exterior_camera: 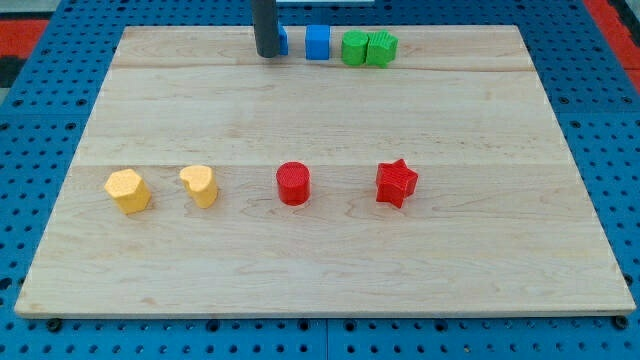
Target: Separate the green star from the green circle
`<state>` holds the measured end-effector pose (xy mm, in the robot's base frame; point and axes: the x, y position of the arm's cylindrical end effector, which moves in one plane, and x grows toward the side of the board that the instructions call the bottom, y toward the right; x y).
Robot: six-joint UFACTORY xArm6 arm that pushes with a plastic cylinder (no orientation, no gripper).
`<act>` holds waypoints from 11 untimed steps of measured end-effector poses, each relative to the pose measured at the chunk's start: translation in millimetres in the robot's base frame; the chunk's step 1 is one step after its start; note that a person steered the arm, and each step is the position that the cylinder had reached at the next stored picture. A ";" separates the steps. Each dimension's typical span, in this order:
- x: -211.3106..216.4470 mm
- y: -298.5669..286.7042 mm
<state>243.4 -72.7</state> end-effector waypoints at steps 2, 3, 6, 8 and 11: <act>40.0 1.9; 39.9 66.7; 2.8 109.8; -6.0 164.6; -15.1 205.0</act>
